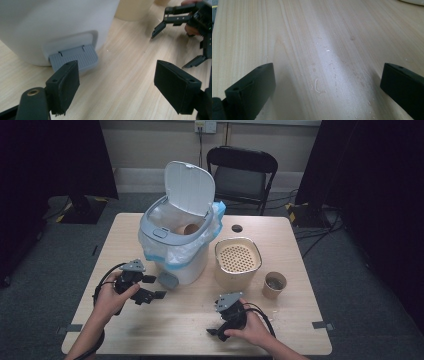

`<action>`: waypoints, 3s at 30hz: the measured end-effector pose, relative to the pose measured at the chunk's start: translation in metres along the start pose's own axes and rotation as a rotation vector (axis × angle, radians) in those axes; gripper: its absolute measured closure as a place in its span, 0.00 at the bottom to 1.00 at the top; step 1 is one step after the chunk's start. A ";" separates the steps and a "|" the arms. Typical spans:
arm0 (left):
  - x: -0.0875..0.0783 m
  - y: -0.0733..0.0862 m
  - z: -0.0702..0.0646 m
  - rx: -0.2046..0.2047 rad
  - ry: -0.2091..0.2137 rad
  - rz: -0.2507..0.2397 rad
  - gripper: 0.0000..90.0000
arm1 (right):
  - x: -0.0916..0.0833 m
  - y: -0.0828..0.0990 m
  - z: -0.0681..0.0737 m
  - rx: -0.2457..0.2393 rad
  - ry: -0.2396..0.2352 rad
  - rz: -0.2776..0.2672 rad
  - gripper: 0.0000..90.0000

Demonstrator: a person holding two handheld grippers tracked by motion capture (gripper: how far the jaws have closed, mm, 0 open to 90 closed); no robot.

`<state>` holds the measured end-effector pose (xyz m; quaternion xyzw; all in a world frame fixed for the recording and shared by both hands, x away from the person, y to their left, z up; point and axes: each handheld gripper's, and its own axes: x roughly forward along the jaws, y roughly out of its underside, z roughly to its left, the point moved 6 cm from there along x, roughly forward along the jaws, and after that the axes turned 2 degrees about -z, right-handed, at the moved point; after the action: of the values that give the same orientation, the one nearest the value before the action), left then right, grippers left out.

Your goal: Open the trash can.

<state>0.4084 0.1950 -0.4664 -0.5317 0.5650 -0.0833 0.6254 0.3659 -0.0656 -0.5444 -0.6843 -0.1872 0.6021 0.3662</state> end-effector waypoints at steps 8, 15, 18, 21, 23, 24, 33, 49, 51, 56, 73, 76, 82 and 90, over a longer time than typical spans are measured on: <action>0.015 0.018 -0.004 0.012 0.014 0.046 0.22 | 0.000 -0.003 0.000 0.002 -0.005 0.006 0.06; 0.025 0.030 -0.006 0.028 0.024 0.067 0.22 | -0.004 -0.004 -0.003 -0.014 0.000 0.010 0.16; 0.027 0.031 -0.008 0.034 0.029 0.065 0.22 | -0.007 -0.004 -0.004 -0.018 -0.001 0.007 0.16; 0.029 0.033 -0.008 0.041 0.034 0.064 0.22 | -0.012 -0.006 -0.005 -0.017 0.000 -0.002 0.16; 0.031 0.034 -0.009 0.053 0.034 0.067 0.22 | -0.017 -0.007 -0.007 -0.009 -0.004 -0.011 0.16; 0.032 0.035 -0.009 0.055 0.036 0.065 0.22 | -0.019 -0.006 -0.008 -0.006 -0.003 -0.010 0.16; 0.036 0.040 -0.010 0.093 0.042 0.074 0.22 | -0.033 0.004 -0.015 -0.008 0.000 0.013 0.16; 0.041 0.052 -0.005 0.133 0.016 0.101 0.22 | -0.057 0.020 -0.025 0.014 0.027 0.026 0.16; 0.041 0.052 -0.005 0.147 0.016 0.100 0.22 | -0.060 0.022 -0.026 0.017 0.027 0.020 0.16; 0.041 0.055 -0.005 0.161 0.011 0.112 0.22 | -0.068 0.024 -0.028 0.029 0.036 0.013 0.16; 0.041 0.063 -0.004 0.233 0.033 0.073 0.17 | -0.092 0.039 -0.036 0.058 0.064 -0.003 0.16; 0.041 0.064 -0.004 0.229 0.042 0.049 0.17 | -0.096 0.042 -0.036 0.057 0.071 0.002 0.16; 0.042 0.065 -0.005 0.252 0.029 0.046 0.16 | -0.102 0.046 -0.036 0.066 0.072 -0.004 0.16; 0.042 0.067 -0.006 0.269 0.038 0.037 0.13 | -0.111 0.055 -0.038 0.071 0.082 0.003 0.16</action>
<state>0.3854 0.1899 -0.5422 -0.4309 0.5703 -0.1567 0.6816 0.3695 -0.1896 -0.5082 -0.6953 -0.1492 0.5804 0.3967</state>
